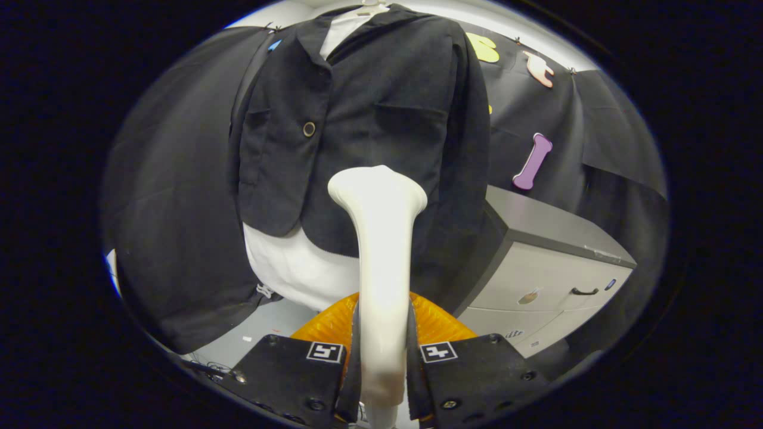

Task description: Iron the clothes twice with a garment steamer, once on the left side and once on the right side.

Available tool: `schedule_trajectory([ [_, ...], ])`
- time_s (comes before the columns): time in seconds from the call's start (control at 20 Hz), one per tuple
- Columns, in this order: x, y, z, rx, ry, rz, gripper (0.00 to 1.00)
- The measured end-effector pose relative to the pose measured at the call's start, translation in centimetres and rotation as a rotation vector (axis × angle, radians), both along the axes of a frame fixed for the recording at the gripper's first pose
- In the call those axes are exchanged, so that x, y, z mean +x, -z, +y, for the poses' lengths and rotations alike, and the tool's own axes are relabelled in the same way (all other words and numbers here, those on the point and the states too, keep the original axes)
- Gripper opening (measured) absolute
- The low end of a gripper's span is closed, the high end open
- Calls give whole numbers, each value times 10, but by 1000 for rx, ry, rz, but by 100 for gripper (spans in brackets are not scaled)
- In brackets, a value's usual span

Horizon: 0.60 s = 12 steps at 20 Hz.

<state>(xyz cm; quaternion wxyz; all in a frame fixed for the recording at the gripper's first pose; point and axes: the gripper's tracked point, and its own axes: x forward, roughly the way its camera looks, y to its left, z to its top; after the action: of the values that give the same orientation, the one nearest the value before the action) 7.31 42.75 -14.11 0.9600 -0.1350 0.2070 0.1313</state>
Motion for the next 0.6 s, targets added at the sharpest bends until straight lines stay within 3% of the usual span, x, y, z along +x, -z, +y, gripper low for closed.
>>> schedule_trajectory([
  [0.6,-24,60,-5,-85,46,102,34],
])
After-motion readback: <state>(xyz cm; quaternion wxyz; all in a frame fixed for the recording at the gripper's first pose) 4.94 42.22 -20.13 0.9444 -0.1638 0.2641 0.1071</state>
